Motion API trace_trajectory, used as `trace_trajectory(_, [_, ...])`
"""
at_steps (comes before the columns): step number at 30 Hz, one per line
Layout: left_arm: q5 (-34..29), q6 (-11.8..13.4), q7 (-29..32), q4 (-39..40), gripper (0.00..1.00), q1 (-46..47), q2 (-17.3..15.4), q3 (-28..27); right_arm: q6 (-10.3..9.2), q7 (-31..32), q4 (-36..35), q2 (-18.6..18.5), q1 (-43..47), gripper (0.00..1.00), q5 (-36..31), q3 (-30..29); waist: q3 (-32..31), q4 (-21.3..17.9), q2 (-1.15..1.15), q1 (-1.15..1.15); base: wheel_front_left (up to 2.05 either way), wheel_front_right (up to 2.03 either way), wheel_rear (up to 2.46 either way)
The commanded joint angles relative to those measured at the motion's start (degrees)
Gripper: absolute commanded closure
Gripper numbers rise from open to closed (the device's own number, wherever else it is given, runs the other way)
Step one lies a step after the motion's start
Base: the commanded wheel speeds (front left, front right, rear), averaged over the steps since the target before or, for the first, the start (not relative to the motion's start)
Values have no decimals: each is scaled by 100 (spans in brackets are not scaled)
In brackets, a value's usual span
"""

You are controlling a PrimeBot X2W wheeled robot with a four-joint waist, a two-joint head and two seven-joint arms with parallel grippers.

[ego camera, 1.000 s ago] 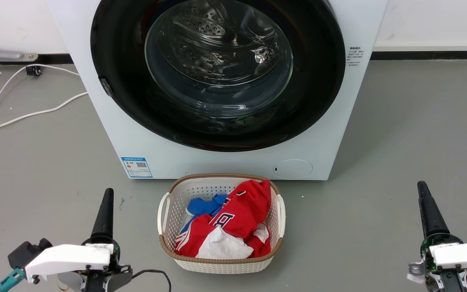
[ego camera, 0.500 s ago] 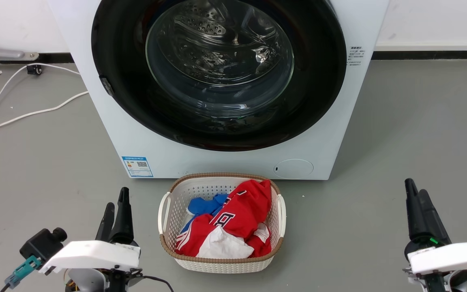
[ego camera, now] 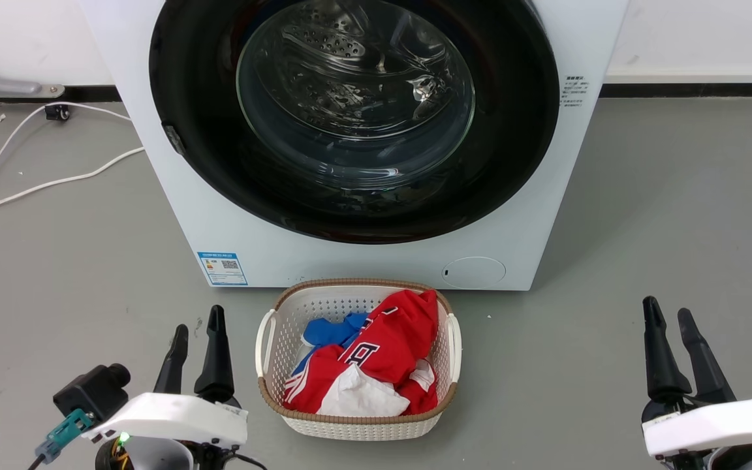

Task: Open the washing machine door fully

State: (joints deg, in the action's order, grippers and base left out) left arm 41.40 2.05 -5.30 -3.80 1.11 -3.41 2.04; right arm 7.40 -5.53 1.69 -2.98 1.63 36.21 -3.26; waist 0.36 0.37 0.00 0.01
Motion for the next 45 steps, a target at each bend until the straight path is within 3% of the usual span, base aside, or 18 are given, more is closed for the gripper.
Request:
trace_trajectory(1, [-254, 32, -73, 95, 0, -11, -59, 61, 11, -71, -132, -7, 18, 0, -244, 2, -1, 3, 0, -1, 0, 0, 0])
trace_trajectory(13, [-1071, 126, -271, 148, 0, -87, -106, 270, 12, -264, -410, -3, 150, 0, -951, -16, -3, 19, 0, -1, 0, 0, 0])
trace_trajectory(45, [-2587, 55, -698, 103, 0, -365, 5, 439, 13, -676, -852, 7, 528, 0, -2319, -18, -57, 58, 0, -1, 0, 0, 0])
